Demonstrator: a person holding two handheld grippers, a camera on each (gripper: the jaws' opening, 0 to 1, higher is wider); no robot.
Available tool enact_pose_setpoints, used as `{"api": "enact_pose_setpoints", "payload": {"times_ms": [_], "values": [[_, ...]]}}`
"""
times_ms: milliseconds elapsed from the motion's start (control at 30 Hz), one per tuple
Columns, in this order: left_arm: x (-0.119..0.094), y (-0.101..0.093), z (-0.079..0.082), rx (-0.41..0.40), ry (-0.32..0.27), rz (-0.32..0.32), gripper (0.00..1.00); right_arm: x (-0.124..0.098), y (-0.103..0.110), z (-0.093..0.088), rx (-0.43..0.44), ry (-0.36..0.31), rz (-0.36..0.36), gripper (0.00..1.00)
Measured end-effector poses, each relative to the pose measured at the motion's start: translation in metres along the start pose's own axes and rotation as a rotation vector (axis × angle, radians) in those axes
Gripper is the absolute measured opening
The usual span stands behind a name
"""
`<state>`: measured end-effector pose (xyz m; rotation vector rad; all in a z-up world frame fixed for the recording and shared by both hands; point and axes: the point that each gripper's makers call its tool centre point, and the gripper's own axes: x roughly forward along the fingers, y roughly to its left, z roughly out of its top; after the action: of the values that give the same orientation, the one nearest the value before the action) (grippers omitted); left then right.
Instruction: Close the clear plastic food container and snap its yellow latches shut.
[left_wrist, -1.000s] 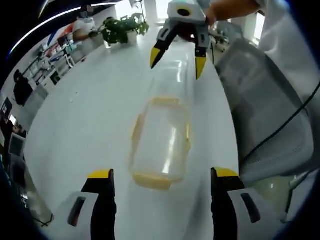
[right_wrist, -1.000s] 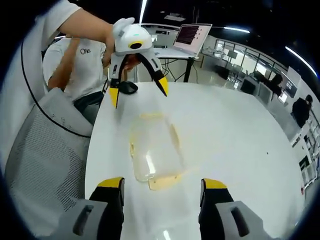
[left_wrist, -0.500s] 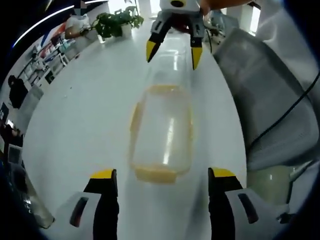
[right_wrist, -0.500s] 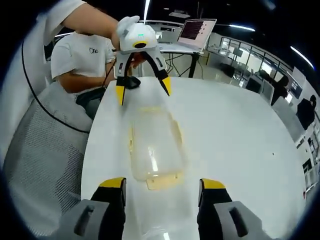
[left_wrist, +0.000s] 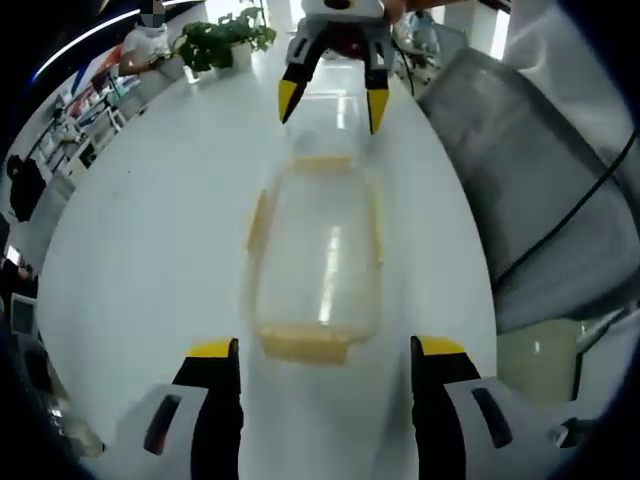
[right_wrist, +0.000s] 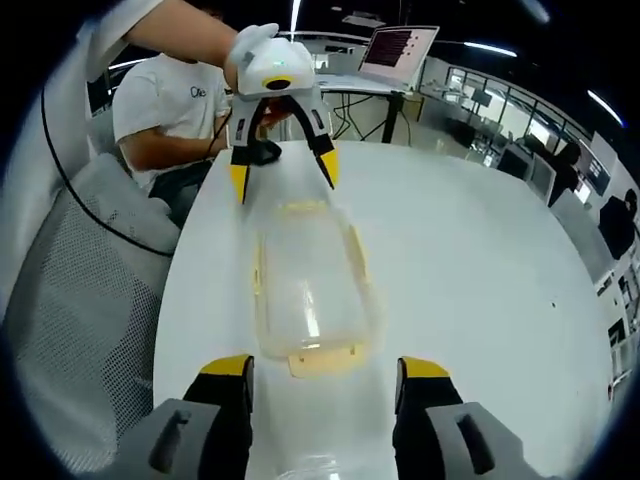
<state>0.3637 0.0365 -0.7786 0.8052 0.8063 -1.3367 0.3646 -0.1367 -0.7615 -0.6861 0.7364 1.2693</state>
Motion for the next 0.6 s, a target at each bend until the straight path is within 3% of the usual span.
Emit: {"api": "enact_pose_setpoints", "payload": {"times_ms": [433, 600], "values": [[0.011, 0.003, -0.005, -0.009, 0.003, -0.015, 0.66, 0.011, -0.001, -0.002, -0.024, 0.023, 0.031, 0.51], [0.013, 0.005, -0.006, 0.002, 0.003, -0.015, 0.6, 0.015, -0.001, -0.004, -0.027, 0.031, 0.039, 0.51]]}}
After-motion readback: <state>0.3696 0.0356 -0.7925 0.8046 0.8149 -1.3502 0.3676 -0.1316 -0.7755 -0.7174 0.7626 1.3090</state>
